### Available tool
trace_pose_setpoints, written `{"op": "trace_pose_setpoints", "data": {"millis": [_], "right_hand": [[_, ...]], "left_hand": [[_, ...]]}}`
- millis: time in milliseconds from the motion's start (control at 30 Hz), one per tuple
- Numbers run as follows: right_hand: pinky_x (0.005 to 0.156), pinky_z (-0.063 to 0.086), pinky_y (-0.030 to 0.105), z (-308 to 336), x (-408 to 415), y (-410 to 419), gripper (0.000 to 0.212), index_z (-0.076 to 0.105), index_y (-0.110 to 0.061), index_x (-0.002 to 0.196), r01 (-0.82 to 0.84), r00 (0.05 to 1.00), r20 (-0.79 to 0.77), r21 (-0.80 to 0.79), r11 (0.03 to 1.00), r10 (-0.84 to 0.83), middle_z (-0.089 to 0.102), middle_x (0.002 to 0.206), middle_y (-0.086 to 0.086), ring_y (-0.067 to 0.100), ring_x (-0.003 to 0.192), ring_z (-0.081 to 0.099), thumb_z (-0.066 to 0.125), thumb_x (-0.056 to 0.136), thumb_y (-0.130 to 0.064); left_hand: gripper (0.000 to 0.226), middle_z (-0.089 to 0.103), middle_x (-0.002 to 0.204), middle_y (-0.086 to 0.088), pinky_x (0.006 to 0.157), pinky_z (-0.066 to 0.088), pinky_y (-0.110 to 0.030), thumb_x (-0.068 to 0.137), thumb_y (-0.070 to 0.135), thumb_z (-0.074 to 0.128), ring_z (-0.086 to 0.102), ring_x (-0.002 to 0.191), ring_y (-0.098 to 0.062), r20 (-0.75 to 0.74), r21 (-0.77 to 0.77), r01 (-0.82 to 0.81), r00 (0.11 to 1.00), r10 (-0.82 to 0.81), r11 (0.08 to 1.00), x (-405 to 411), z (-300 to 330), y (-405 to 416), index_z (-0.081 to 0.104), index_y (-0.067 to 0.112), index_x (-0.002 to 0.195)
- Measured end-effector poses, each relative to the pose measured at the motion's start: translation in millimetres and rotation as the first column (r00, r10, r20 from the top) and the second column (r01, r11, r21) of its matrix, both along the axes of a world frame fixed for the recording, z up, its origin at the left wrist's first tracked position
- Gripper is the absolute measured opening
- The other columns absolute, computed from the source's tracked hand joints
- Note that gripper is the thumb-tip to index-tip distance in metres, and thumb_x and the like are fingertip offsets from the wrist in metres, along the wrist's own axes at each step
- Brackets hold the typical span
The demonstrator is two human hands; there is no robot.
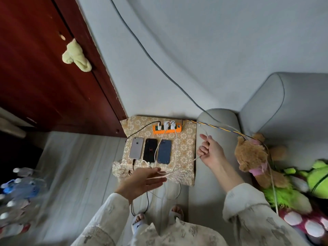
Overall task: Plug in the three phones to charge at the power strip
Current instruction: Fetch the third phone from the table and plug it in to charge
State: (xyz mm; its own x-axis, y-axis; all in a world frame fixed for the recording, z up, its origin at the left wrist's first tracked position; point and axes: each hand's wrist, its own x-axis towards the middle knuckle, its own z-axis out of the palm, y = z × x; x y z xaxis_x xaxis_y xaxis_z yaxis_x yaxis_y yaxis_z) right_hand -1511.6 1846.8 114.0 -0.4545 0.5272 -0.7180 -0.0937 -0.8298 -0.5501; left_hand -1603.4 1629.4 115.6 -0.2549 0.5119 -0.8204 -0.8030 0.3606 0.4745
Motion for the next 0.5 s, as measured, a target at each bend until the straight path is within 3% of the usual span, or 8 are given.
{"op": "trace_pose_setpoints", "data": {"millis": [100, 233, 333, 433, 500], "right_hand": [[0.031, 0.02, 0.014, -5, 15, 4, 0.025, 0.057, -0.014, 0.084, -0.085, 0.994, 0.076, 0.102, 0.991, 0.077, 0.024, 0.031, -0.007, 0.005, 0.026, 0.021, 0.038, 0.097, -0.024], [0.033, 0.023, 0.013, -13, 29, 16, 0.018, 0.053, -0.013, 0.083, -0.145, 0.981, 0.148, 0.138, 0.98, 0.125, 0.039, 0.038, -0.004, 0.006, 0.027, 0.028, 0.037, 0.092, -0.009], [0.032, 0.021, 0.014, -31, 32, 22, 0.024, 0.051, -0.011, 0.08, -0.249, 0.945, 0.248, 0.123, 0.961, 0.213, 0.039, 0.05, 0.0, 0.005, 0.028, 0.027, 0.03, 0.089, -0.003], [0.032, 0.015, 0.013, -63, 26, 24, 0.025, 0.051, -0.013, 0.08, -0.348, 0.89, 0.344, 0.084, 0.934, 0.3, 0.025, 0.04, -0.01, 0.004, 0.029, 0.019, 0.031, 0.094, -0.012], [0.031, 0.015, 0.012, -89, 20, 26, 0.024, 0.052, -0.014, 0.086, -0.372, 0.873, 0.372, 0.09, 0.924, 0.315, 0.023, 0.035, -0.009, 0.004, 0.028, 0.017, 0.033, 0.098, -0.022]], "left_hand": [[0.016, 0.075, 0.09, -0.009, 0.061, 0.058, -0.027, 0.088, 0.013, 0.056, 0.072, 0.085, -0.023, 0.08, -0.06, 0.264, 0.963, -0.259, 0.963, 15, -22, -2, 0.064, 0.002, 0.097], [0.026, 0.074, 0.094, -0.008, 0.07, 0.057, -0.028, 0.085, 0.031, 0.061, 0.071, 0.085, -0.021, 0.078, -0.127, 0.562, 0.827, -0.557, 0.817, 25, -52, 5, 0.068, 0.008, 0.092], [0.025, 0.069, 0.088, -0.003, 0.067, 0.055, -0.025, 0.09, 0.03, 0.054, 0.066, 0.077, -0.015, -0.027, -0.259, 0.519, 0.839, -0.544, 0.814, 24, -76, 18, 0.065, 0.008, 0.097], [0.027, 0.062, 0.083, -0.002, 0.061, 0.044, -0.023, 0.091, 0.016, 0.052, 0.055, 0.07, -0.013, -0.2, -0.379, 0.313, 0.891, -0.407, 0.871, 12, -108, 34, 0.058, 0.002, 0.113], [0.032, 0.061, 0.095, -0.01, 0.066, 0.042, -0.026, 0.09, 0.01, 0.05, 0.052, 0.076, -0.018, -0.311, -0.445, 0.246, 0.86, -0.405, 0.861, 0, -134, 46, 0.053, 0.0, 0.12]]}}
